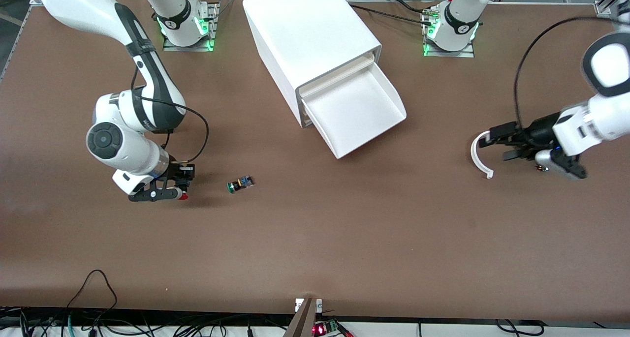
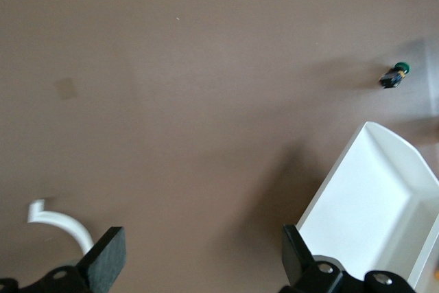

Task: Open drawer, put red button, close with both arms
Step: 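Lift the red button with the right gripper while the left gripper withdraws, then carry the red button with the right gripper over the open drawer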

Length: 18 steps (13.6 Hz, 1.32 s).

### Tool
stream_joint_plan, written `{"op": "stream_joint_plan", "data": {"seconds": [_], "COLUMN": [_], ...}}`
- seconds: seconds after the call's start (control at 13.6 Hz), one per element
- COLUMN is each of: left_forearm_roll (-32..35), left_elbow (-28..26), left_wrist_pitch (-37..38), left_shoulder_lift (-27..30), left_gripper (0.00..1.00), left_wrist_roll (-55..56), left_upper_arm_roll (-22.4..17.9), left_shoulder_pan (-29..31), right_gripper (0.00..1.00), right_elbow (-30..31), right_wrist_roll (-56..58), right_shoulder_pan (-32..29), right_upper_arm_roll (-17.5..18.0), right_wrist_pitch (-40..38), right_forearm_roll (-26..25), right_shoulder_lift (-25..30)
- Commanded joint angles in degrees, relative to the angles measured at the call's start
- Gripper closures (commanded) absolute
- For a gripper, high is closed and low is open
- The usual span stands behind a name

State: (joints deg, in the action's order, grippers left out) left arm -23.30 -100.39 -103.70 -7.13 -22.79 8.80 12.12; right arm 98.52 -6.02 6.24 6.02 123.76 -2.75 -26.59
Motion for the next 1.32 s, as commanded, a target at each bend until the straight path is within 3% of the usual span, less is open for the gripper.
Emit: {"op": "stream_joint_plan", "data": {"seconds": [0.0, 0.15, 0.29, 0.81, 1.03, 1.25], "left_forearm_roll": [10.5, 17.4, 22.1, 22.5, 22.5, 22.3], "left_elbow": [8.8, 14.8, 17.0, 17.3, 17.4, 17.9], "left_wrist_pitch": [9.1, 15.6, 19.2, 20.0, 20.0, 20.2], "left_shoulder_lift": [2.0, 2.0, 2.1, 3.1, 3.0, 2.7], "left_gripper": [0.00, 0.00, 0.00, 0.00, 0.00, 0.00], "left_wrist_roll": [7.7, 13.9, 18.2, 24.1, 24.1, 24.1], "left_upper_arm_roll": [0.2, 1.3, 1.6, 1.6, 1.4, 1.4], "left_shoulder_pan": [-0.9, -1.7, -2.7, -4.1, -4.2, -4.2], "right_gripper": [0.69, 0.69, 0.69, 0.69, 0.72, 0.72], "right_elbow": [-6.5, -10.7, -15.5, -22.2, -23.4, -24.9], "right_wrist_roll": [2.8, 3.7, 5.8, 20.6, 22.5, 23.3], "right_shoulder_pan": [-0.3, -0.3, -0.3, -0.7, -0.3, 0.5], "right_upper_arm_roll": [2.4, 4.9, 7.7, 18.7, 28.0, 31.2], "right_wrist_pitch": [-4.7, -6.4, -8.5, -9.0, -9.0, -8.6], "right_forearm_roll": [0.5, 0.6, 0.5, -0.3, -11.0, -13.6], "right_shoulder_lift": [0.7, 0.6, 0.1, -1.6, -2.9, -5.0]}}
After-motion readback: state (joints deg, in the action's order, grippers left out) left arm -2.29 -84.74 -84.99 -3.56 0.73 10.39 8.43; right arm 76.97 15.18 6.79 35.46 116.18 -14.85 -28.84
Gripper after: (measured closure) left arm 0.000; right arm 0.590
